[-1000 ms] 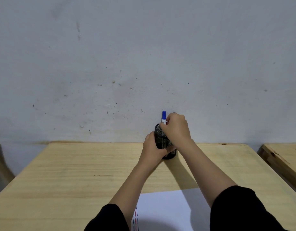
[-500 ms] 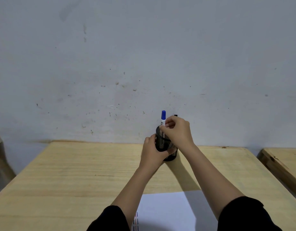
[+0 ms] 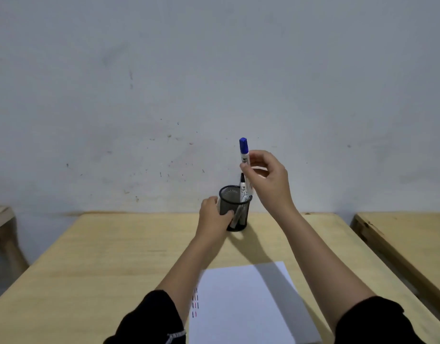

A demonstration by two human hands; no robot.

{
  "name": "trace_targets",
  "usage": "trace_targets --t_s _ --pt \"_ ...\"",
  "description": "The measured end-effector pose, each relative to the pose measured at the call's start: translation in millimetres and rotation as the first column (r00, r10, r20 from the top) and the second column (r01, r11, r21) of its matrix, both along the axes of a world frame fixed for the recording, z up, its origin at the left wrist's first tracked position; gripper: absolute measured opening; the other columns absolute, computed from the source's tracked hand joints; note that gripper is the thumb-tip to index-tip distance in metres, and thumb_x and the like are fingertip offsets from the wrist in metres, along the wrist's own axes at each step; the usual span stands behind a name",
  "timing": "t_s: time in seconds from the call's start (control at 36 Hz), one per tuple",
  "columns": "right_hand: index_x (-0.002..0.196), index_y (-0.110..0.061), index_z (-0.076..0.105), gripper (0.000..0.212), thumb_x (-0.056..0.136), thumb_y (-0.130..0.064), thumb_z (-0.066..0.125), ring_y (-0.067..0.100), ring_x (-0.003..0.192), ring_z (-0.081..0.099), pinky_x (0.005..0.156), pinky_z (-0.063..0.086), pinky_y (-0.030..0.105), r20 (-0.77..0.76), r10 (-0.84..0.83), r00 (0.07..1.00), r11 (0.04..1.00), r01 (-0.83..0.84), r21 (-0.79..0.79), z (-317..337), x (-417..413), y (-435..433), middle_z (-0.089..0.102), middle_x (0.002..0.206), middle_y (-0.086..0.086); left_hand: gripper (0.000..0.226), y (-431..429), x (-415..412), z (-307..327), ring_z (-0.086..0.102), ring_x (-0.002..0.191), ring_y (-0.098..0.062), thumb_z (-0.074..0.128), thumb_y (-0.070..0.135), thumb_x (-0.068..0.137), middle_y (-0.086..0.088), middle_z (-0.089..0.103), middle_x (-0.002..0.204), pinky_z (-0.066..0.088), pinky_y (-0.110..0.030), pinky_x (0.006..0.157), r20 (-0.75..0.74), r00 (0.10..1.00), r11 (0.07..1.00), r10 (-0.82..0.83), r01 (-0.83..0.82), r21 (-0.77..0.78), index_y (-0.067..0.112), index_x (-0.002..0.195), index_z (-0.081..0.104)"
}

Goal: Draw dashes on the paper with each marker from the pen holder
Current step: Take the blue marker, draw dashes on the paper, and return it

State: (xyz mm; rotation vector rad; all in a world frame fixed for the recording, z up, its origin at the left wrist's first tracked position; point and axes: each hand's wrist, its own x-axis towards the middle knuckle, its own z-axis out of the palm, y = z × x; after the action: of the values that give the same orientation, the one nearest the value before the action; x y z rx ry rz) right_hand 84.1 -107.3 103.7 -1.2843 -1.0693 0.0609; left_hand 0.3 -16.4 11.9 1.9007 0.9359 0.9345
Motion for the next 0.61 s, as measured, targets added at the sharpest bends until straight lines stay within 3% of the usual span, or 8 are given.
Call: trace_targets --t_s 0.08,0.17,0.25,0.39,0.47,0.61 --pt "0.088 -0.033 0.061 0.025 0.083 -0.009 0.064 0.014 0.086 0.063 0.081 0.053 0.035 0.042 0.005 0.999 1.000 -0.005 -0.019 -6.3 -10.8 -20.9 0.066 0.100 0.004 0.038 -13.1 -17.7 14.2 0.054 0.114 -0.023 0.063 0.009 0.082 -0.008 0.054 0.121 0.043 -0.027 0.097 0.147 0.989 0.999 0.030 -0.032 0.010 0.006 0.119 0.054" --pt "0.085 -0.038 0.062 0.030 0.082 -0.009 0.066 0.018 0.085 0.063 0.081 0.051 0.034 0.103 0.026 0.994 0.997 -0.019 -0.068 -18.7 -22.1 -41.3 0.064 0.094 0.001 0.035 -35.4 -41.7 32.9 0.058 0.107 -0.013 0.060 0.004 0.085 -0.006 0.061 0.118 0.046 -0.009 0.086 0.352 0.936 0.999 -0.019 0.032 -0.029 0.005 0.120 0.056" --pt "0.084 -0.041 0.064 0.033 0.081 -0.008 0.066 0.023 0.083 0.062 0.079 0.050 0.034 0.180 0.059 0.982 0.990 -0.034 -0.138 -33.8 -28.9 -58.6 0.064 0.089 0.003 0.029 -56.5 -64.8 46.9 0.062 0.092 -0.001 0.060 0.003 0.087 0.000 0.066 0.105 0.047 -0.008 0.077 0.467 0.872 0.985 -0.147 0.171 -0.009 0.007 0.116 0.060" --pt "0.089 -0.031 0.069 0.026 0.080 -0.007 0.068 0.028 0.082 0.059 0.076 0.051 0.042 0.259 0.125 0.958 0.967 -0.060 -0.246 -50.1 -39.7 -79.0 0.063 0.089 0.014 0.018 -79.5 -89.0 44.4 0.062 0.078 0.005 0.064 0.010 0.086 0.008 0.067 0.088 0.045 -0.009 0.073 0.377 0.893 0.969 -0.245 0.243 0.051 0.023 0.097 0.067" --pt "0.090 -0.025 0.072 0.022 0.079 -0.007 0.066 0.028 0.083 0.059 0.077 0.050 0.043 0.289 0.164 0.943 0.951 -0.073 -0.300 -54.3 -47.0 -88.8 0.063 0.089 0.013 0.009 -87.4 -98.8 36.7 0.061 0.074 -0.001 0.067 0.010 0.084 0.003 0.068 0.084 0.046 -0.012 0.070 0.355 0.906 0.973 -0.232 0.224 0.064 0.014 0.092 0.071" --pt "0.094 -0.022 0.072 0.015 0.081 -0.015 0.069 0.019 0.083 0.059 0.073 0.047 0.028 0.263 0.212 0.941 0.924 -0.106 -0.366 -57.3 -50.7 -100.4 0.065 0.091 0.007 0.011 -94.1 -112.2 29.7 0.059 0.070 -0.005 0.070 0.010 0.082 0.002 0.068 0.076 0.046 -0.015 0.070 0.362 0.909 0.978 -0.204 0.205 0.036 0.021 0.082 0.071"
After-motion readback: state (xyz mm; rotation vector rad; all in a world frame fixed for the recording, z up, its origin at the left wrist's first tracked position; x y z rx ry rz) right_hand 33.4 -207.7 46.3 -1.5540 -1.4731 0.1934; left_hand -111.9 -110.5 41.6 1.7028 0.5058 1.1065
